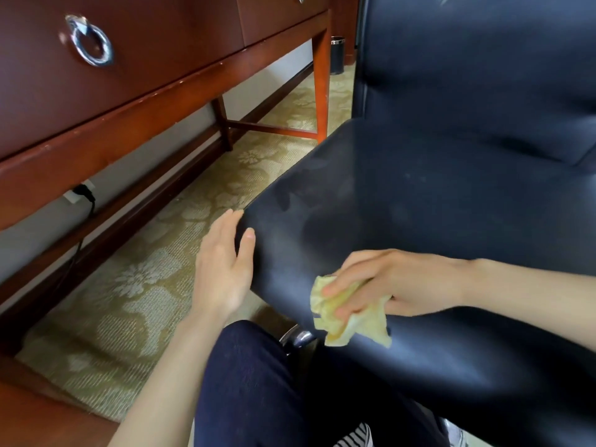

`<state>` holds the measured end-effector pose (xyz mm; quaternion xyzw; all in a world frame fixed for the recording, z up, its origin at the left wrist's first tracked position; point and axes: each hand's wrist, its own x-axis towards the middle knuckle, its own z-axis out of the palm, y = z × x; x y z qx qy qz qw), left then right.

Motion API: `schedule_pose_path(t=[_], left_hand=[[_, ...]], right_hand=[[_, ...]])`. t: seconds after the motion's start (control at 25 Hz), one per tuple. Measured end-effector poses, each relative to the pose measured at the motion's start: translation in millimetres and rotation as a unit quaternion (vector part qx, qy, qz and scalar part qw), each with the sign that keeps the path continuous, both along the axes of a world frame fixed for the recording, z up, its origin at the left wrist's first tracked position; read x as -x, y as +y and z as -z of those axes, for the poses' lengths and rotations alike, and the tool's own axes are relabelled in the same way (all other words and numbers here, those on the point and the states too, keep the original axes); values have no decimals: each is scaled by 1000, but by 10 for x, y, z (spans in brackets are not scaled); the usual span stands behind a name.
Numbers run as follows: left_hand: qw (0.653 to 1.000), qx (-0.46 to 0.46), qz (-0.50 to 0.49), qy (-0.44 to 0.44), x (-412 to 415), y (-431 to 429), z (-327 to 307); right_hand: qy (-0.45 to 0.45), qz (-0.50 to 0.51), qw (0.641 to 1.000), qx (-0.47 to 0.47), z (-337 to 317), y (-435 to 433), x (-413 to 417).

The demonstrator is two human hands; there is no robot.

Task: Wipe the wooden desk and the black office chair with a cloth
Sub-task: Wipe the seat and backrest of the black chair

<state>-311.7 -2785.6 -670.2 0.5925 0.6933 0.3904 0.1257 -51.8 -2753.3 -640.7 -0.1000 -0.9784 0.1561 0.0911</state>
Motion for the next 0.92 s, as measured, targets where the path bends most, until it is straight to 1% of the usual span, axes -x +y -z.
schedule_pose_path(t=[0.08,0.16,0.28,0.36,0.48,0.52,0.6,0.64,0.68,0.72,0.76,0.8,0.88,0.92], left_hand=[[1000,29,-9,2,18,88,19],[999,51,-10,1,22,149,42],[997,82,3,-8,16,183,136],[996,91,5,-24,-5,158,226],[997,63,6,-54,-41,65,358],[997,51,10,-63,-43,32,395],[996,38,24,-79,-30,-15,442],[995,37,33,-82,-17,-27,452],[995,41,40,-84,-1,-28,452],[994,49,44,-86,13,-25,446],[993,55,44,-90,21,-18,439],[993,58,43,-93,26,-15,435],[993,57,41,-94,32,-19,438],[993,54,41,-93,30,-20,441]], right_hand=[[30,4,1000,-2,-33,161,-44],[58,83,995,15,-65,417,-50],[84,226,970,9,-60,812,43],[104,274,956,1,-47,1039,143],[74,331,941,3,-27,1388,328],[51,366,929,0,-17,1510,411],[22,450,892,-18,6,1683,618],[15,480,876,-34,19,1721,733],[15,493,869,-47,35,1730,836],[23,491,869,-49,59,1724,918],[36,474,879,-39,79,1690,961],[50,439,897,-20,81,1623,970],[81,335,939,17,67,1387,914],[100,283,953,29,55,1228,863]])
